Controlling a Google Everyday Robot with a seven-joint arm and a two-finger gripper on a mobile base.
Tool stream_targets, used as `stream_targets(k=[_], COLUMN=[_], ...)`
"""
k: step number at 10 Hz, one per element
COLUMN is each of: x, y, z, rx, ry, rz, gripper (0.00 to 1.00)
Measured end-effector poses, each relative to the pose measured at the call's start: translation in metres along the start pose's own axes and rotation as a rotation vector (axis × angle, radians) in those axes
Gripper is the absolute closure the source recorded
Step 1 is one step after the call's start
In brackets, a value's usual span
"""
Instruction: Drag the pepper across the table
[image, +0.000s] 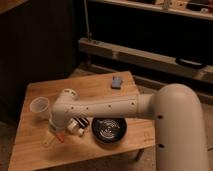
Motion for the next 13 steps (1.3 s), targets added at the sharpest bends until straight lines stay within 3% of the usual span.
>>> stream_targets(k=[4,13], x=[0.001,0.008], y=[0.002,0.035], z=[0.009,0.017], rx=[0.008,-0.052], ry=[-0.016,-0.029], rz=[-0.001,0.023], gripper=[0.20,0.20])
